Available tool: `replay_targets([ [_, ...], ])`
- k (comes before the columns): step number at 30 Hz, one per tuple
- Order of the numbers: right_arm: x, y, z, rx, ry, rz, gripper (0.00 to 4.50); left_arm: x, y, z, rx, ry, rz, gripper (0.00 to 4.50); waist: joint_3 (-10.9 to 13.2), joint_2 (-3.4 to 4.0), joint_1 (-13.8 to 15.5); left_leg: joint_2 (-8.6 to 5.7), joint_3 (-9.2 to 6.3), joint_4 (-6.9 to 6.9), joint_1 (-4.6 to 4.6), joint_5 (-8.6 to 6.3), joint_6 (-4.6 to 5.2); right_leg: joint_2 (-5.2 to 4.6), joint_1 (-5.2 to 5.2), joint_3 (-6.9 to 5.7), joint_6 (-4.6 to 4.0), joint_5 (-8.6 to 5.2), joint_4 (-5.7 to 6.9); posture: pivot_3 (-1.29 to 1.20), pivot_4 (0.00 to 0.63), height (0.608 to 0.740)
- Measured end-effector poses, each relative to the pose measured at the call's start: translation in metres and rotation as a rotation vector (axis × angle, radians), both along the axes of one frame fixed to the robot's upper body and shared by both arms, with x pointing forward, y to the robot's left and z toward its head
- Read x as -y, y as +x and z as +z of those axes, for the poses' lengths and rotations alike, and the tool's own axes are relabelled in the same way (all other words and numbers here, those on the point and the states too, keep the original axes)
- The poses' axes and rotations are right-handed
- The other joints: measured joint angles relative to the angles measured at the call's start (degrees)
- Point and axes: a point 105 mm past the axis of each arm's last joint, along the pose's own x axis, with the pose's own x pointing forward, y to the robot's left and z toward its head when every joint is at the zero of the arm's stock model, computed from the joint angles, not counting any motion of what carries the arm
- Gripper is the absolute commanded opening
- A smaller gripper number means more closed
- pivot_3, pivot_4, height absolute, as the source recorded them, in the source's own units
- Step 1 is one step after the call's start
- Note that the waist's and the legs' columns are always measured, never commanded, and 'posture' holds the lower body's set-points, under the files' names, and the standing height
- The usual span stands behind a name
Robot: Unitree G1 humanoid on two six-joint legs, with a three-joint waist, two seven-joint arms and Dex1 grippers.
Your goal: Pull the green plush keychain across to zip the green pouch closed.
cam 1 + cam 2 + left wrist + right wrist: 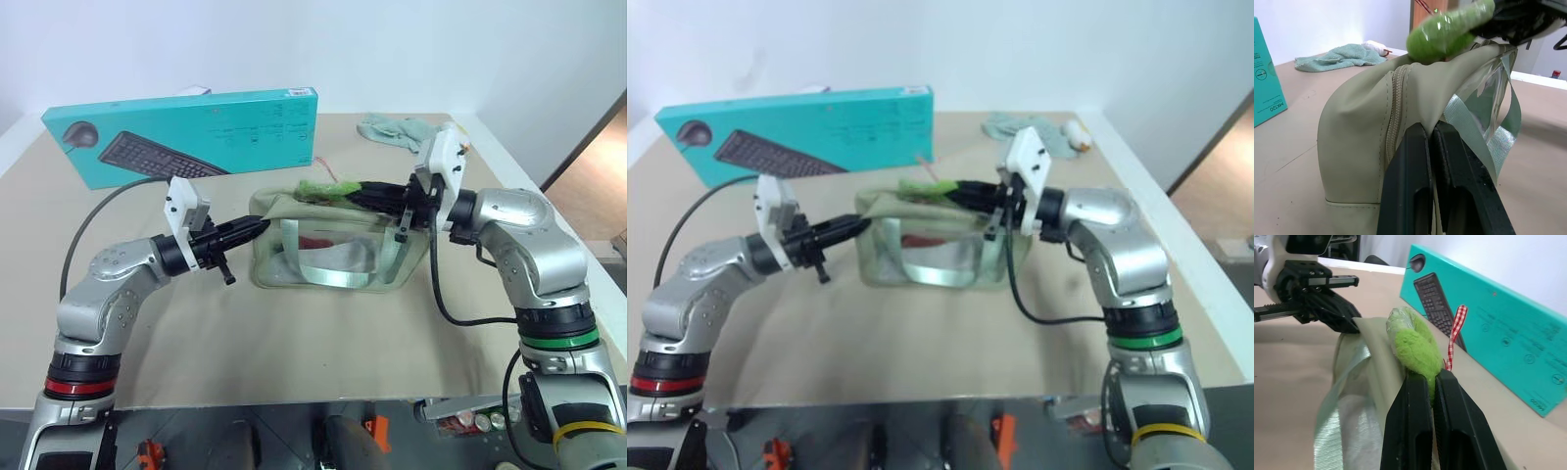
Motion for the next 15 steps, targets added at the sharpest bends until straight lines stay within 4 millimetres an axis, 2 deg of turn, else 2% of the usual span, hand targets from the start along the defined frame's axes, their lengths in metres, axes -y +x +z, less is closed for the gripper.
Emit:
replay_targets([
  [6, 0.018, -0.001, 0.012, 0.049, 0.013, -0.065, 0.04, 0.003, 0.002, 0.002, 0.011, 0.019, 0.006, 0.00, 0.0, 0.00, 0.1, -0.06, -0.02, 0.00, -0.02, 0.00, 0.00, -0.06, 0.01, -0.01, 0.03, -0.01, -0.01, 0.00, 0.150, 0.740],
  [15, 0.037, -0.006, 0.017, 0.075, 0.003, -0.129, 0.04, 0.013, 0.007, 0.002, 0.023, 0.032, 0.017, 0.00, 0.0, 0.00, 0.1, -0.20, 0.00, 0.00, -0.04, 0.01, 0.02, -0.21, 0.01, 0.02, 0.18, 0.00, -0.01, 0.00, 0.150, 0.740],
])
